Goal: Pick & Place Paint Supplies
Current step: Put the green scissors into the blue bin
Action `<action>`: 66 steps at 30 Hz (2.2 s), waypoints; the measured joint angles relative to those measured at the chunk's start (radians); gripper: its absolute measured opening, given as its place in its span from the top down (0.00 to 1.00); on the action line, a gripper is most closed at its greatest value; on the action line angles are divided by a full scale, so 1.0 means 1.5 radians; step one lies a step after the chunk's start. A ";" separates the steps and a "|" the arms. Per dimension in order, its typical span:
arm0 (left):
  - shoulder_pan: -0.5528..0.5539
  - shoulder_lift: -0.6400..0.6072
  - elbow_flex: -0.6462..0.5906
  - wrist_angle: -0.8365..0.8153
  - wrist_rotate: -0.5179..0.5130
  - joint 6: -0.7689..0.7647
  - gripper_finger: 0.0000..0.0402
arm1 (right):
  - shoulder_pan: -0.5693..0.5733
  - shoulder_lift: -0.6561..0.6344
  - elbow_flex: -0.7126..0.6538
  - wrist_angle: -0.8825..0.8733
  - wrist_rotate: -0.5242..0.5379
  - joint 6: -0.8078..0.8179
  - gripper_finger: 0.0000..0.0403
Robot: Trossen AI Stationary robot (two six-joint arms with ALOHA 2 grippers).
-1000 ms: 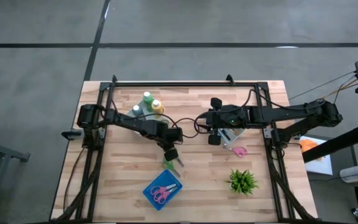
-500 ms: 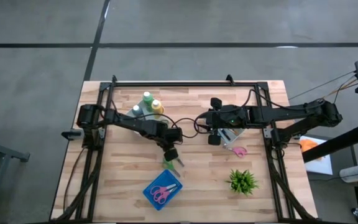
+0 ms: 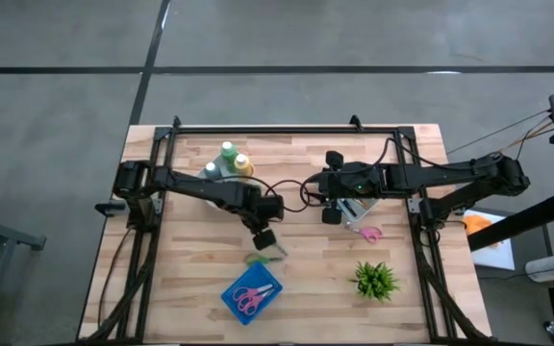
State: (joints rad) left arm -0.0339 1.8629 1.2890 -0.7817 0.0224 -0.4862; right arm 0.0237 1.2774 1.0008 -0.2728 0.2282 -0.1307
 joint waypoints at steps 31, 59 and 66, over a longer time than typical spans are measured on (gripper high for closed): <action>-0.072 -0.011 -0.063 0.027 -0.050 -0.130 0.98 | 0.000 0.000 0.000 0.000 0.000 0.000 0.65; -0.080 -0.009 -0.034 0.112 -0.049 -0.200 0.71 | 0.000 0.000 0.000 0.000 0.000 0.000 0.65; -0.086 0.010 -0.034 0.128 -0.052 -0.197 0.71 | 0.000 0.000 0.000 0.000 0.000 0.000 0.65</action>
State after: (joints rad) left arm -0.1623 1.8775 1.2381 -0.5904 -0.0556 -0.7823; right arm 0.0237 1.2774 1.0008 -0.2729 0.2283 -0.1307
